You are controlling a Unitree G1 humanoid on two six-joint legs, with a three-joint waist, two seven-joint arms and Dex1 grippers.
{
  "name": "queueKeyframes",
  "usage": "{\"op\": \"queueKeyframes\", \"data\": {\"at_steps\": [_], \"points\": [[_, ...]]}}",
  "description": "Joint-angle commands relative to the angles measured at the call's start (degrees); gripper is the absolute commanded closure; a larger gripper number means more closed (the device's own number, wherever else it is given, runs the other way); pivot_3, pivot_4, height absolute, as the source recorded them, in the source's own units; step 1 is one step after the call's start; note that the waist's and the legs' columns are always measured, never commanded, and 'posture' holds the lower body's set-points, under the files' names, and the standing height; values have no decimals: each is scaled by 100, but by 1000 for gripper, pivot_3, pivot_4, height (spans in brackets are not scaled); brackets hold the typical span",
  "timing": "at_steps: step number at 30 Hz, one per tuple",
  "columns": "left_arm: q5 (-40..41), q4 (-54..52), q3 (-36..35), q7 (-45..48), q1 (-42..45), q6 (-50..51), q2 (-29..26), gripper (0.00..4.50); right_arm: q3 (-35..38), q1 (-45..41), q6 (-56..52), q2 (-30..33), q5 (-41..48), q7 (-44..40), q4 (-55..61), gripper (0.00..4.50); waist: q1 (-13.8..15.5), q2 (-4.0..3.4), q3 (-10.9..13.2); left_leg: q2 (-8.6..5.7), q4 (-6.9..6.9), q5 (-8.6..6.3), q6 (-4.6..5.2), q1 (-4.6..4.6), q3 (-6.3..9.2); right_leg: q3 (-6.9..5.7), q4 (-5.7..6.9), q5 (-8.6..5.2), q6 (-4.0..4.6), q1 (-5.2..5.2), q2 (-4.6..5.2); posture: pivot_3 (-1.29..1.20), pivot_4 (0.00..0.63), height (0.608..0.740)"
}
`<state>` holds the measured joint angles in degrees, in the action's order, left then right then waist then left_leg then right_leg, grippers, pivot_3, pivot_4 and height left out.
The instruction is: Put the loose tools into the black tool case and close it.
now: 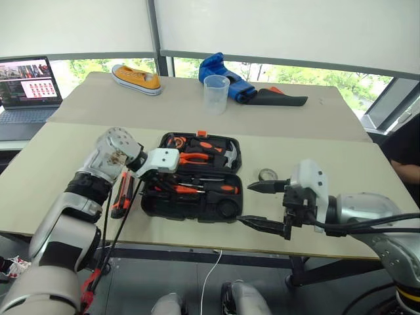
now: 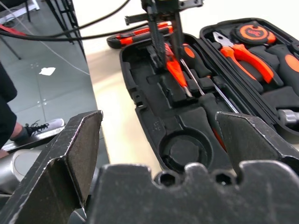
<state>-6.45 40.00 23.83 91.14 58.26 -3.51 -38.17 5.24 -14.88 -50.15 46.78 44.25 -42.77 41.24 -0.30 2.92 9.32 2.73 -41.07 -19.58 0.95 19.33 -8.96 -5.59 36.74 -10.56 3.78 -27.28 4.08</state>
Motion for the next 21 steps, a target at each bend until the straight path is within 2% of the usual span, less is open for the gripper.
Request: {"op": "queueKeyframes", "data": {"at_steps": [1,12,14,16,21], "points": [[-231,232,29,-132,195,-162,55,4070,205,-13,18,65,167,81,212,0,17,0,0,-1,0,-2,3,-1,0,-1,0,4,5,2,3,0,150,724],[-125,97,-122,103,131,26,54,4070,140,-95,79,113,212,120,133,0,26,0,0,-1,-22,-15,26,0,5,-2,0,-5,-29,13,11,0,150,724],[251,-131,-110,132,111,247,-66,3069,111,-89,82,114,219,121,140,0,20,0,0,0,-21,-15,26,1,5,-2,-1,-5,-28,13,10,0,150,724],[632,-389,-315,136,73,393,-265,2494,75,-85,77,116,235,111,155,0,10,0,0,0,-21,-16,27,2,6,-3,-2,-2,-23,13,10,0,150,724],[1354,-836,-709,136,-227,788,-648,2494,63,-58,76,138,242,102,158,0,1,0,0,-1,-20,-19,32,1,6,-3,-4,5,-11,13,15,0,150,724]]}}
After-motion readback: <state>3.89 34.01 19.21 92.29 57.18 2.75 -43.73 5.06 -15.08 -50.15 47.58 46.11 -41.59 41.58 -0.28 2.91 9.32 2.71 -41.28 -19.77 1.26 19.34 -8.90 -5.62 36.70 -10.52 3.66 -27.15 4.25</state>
